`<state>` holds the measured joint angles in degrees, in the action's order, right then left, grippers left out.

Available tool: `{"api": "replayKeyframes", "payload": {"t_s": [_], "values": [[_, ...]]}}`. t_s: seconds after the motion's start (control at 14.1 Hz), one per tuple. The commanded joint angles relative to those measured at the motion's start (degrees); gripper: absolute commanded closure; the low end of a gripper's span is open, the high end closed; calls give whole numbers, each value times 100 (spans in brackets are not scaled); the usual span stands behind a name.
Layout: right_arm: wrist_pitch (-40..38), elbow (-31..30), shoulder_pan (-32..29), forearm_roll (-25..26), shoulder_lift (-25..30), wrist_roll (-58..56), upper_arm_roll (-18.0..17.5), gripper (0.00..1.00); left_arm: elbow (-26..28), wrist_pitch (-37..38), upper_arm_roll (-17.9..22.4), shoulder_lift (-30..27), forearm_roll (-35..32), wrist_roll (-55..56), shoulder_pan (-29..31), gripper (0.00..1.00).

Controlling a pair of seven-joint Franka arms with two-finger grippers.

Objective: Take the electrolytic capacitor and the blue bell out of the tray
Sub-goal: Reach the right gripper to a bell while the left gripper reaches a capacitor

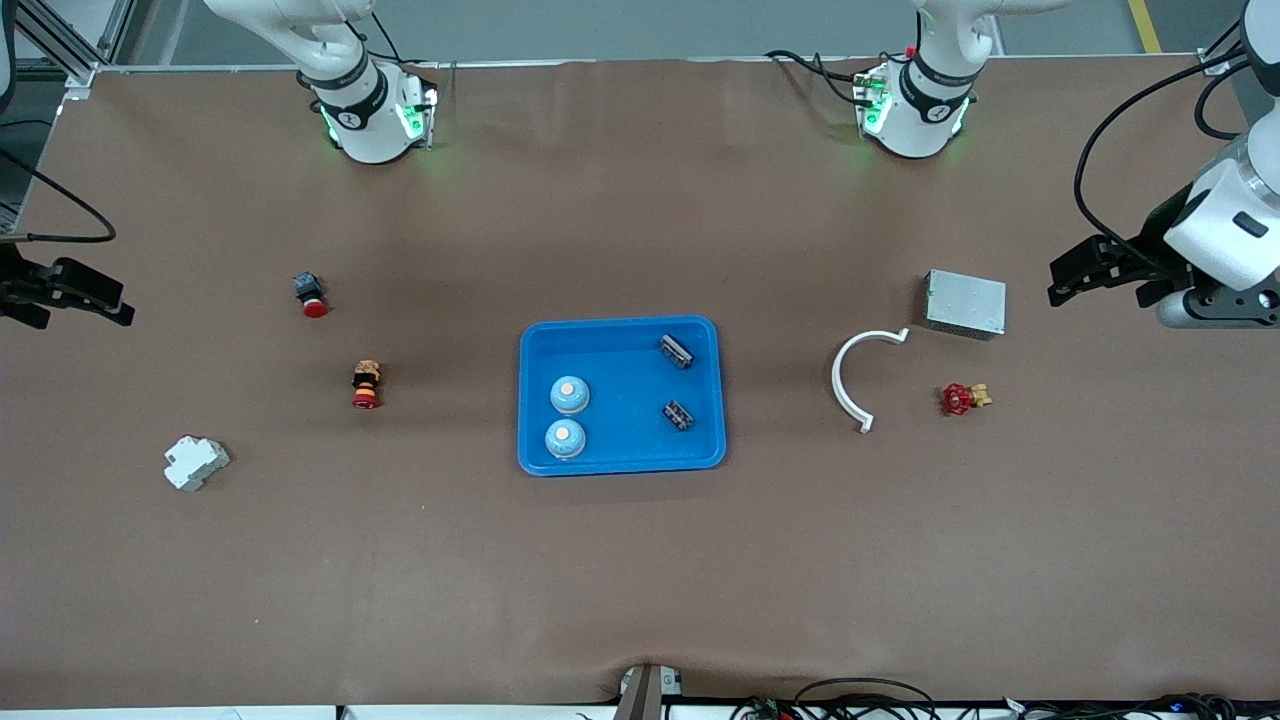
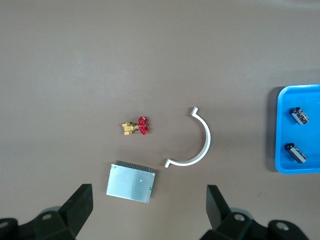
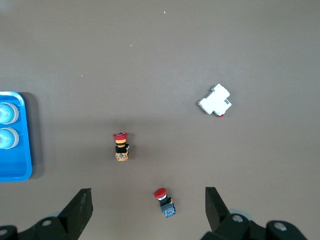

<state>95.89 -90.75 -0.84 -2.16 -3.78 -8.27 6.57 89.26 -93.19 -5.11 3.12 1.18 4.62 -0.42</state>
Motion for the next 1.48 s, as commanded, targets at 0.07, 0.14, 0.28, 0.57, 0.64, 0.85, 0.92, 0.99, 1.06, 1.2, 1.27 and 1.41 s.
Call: {"api": "replayKeyframes", "payload": {"t_s": [0.07, 0.14, 0.28, 0.57, 0.64, 0.85, 0.92, 0.99, 1.06, 1.2, 1.27, 1.41], "values": [[-79, 102, -4, -65, 44, 115, -7, 0, -67, 55, -7, -14, 49, 13, 6, 0], [-70, 102, -13, -65, 44, 106, -7, 0, -67, 64, -16, -22, 58, 21, 6, 0], [-166, 102, -22, -48, 53, 106, 11, 0, -67, 73, -16, -14, 67, 30, 6, 0], [-290, 102, -22, 14, 62, 106, 20, 0, -58, 327, -269, 4, 111, 634, -46, 0], [-299, 102, -30, 14, 62, 106, 28, 0, -49, 397, -375, 13, 102, 863, -46, 0], [-290, 102, -48, 14, 62, 141, 28, 0, -23, 547, -736, 179, 154, 1443, -55, 0], [-299, 102, -48, 14, 53, 254, 28, 0, -14, 695, -832, 336, 189, 1776, -90, 0], [-299, 102, -48, 23, 62, 281, 28, 0, -14, 801, -981, 521, 199, 2188, -186, 0], [-325, 102, -39, 23, 62, 282, 28, 0, 3, 820, -1044, 705, 190, 2523, -317, 0], [-343, 102, -13, 23, 62, 308, 11, 0, -23, 802, -1071, 1083, 338, 2955, -616, 0], [-343, 93, 13, 5, 62, 569, -24, 0, -31, 768, -1062, 1294, 513, 3079, -713, 0], [-325, -12, 302, -56, 36, 1481, -182, 0, -40, 506, -1062, 1637, 576, 3246, -933, 0]]}}
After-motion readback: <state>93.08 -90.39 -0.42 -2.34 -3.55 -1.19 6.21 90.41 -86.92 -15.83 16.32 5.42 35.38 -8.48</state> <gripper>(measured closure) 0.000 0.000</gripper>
